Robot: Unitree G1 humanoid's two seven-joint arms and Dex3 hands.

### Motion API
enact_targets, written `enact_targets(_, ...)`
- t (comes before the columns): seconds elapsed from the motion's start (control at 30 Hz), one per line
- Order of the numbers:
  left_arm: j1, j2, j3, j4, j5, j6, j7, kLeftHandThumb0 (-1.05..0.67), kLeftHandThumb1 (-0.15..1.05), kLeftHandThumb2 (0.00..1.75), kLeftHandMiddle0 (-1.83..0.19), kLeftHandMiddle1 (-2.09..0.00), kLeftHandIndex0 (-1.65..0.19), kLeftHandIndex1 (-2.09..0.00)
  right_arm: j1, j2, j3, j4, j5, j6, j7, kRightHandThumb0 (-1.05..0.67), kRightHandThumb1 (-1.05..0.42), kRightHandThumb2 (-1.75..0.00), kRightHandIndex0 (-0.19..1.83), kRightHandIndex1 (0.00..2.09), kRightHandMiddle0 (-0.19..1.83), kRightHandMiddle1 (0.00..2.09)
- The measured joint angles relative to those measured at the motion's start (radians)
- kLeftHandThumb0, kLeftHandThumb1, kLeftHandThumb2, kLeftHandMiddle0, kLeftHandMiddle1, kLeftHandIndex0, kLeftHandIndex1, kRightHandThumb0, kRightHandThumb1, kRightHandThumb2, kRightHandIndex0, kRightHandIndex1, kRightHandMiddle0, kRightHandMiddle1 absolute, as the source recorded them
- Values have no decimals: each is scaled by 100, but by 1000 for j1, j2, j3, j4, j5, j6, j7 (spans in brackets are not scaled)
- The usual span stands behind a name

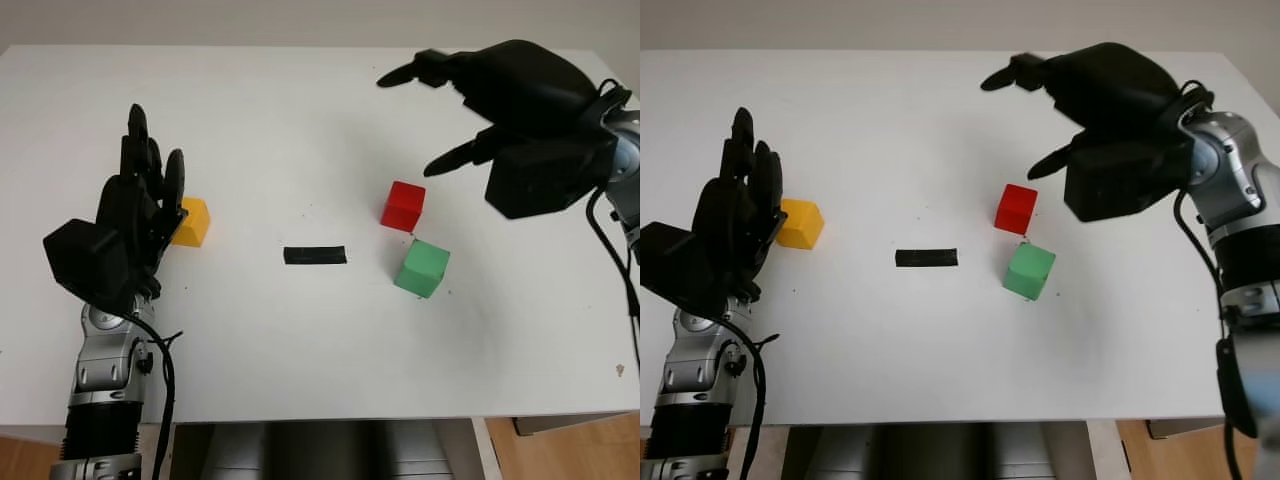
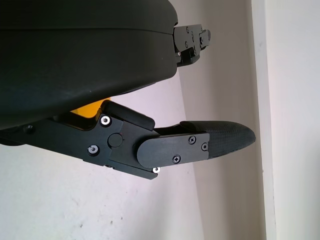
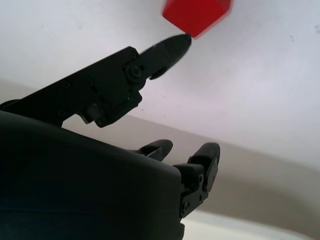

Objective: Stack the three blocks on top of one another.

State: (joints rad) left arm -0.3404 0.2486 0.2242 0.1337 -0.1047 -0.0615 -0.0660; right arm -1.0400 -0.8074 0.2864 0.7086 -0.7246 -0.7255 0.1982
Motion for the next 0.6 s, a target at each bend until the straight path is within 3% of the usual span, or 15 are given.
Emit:
enact_targets(0.2, -1, 0, -3, 11, 2, -1, -1, -74, 105, 53, 14, -6, 12, -6, -73, -53, 109, 33, -200, -106, -116, -42, -79, -5, 49, 11, 47, 23)
enact_targets(0.6, -23, 0, -4, 36, 1, -3, -4, -74, 105, 51, 15, -5, 13, -5, -120, -86, 226, 39, -417, -151, -348, -50, -80, -6, 34, 3, 49, 17)
